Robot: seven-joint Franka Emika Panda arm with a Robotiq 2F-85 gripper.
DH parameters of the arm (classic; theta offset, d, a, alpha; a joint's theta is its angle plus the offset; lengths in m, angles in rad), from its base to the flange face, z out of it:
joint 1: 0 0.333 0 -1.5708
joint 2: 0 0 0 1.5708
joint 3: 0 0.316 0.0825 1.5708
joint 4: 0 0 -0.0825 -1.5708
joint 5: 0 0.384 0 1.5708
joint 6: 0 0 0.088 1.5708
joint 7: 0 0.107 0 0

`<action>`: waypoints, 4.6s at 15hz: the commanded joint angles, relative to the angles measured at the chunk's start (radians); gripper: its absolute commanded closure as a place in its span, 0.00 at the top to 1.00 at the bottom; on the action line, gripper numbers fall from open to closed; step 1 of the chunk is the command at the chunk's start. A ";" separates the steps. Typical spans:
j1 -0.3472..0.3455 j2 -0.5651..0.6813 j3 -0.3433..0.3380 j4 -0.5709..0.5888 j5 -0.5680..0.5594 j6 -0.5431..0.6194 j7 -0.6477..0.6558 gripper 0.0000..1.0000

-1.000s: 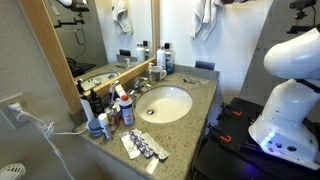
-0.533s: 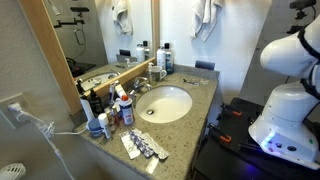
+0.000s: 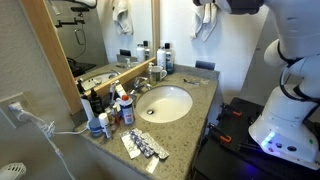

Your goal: Take the towel and clean the central part of the bathing room sink, and then hang back the towel

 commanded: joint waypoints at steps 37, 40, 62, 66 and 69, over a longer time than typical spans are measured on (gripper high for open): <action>0.618 0.072 -0.250 -0.298 -0.373 -0.211 -0.080 0.06; 0.788 0.128 -0.400 -0.342 -0.475 -0.354 -0.133 0.06; 1.668 0.544 -1.287 -0.581 -0.845 -0.674 -0.278 0.06; 1.616 0.686 -1.273 -0.581 -0.970 -0.501 -0.231 0.06; 1.530 0.778 -1.236 -0.582 -1.147 -0.360 -0.143 0.06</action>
